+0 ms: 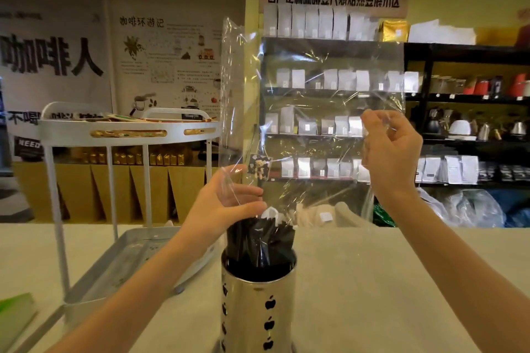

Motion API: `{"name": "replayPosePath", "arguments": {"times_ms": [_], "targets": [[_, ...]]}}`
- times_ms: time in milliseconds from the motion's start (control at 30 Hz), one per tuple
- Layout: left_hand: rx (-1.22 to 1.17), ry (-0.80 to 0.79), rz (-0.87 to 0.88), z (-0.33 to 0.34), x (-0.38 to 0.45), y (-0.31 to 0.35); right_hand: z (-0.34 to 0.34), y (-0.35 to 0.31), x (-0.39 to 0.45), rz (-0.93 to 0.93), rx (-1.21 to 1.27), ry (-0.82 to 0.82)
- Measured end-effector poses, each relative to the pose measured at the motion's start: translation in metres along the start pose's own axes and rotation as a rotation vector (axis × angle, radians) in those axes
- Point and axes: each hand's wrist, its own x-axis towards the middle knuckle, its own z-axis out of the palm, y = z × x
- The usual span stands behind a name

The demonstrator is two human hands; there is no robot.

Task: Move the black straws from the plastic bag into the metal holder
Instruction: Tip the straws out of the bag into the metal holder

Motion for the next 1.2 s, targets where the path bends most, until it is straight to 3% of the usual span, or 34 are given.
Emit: {"name": "replayPosePath", "arguments": {"times_ms": [367, 600, 733, 967, 1200], "targets": [[-0.042, 0.099, 0.1, 0.001, 0.022, 0.039, -0.008, -0.018, 0.022, 0.044, 0.107, 0.05], [0.003, 0.179, 0.251, 0.031, 0.042, 0.065, -0.039, -0.033, 0.053, 0.223, 0.362, 0.127], [0.06, 0.192, 0.352, 0.057, 0.042, 0.079, -0.064, -0.041, 0.062, 0.186, 0.195, 0.204], [-0.006, 0.066, 0.398, 0.113, 0.023, 0.081, -0.124, -0.044, 0.074, 0.229, -0.008, 0.271], [-0.133, -0.01, 0.187, 0.163, -0.012, 0.045, -0.185, 0.0, 0.058, 0.448, -0.233, 0.11]]}}
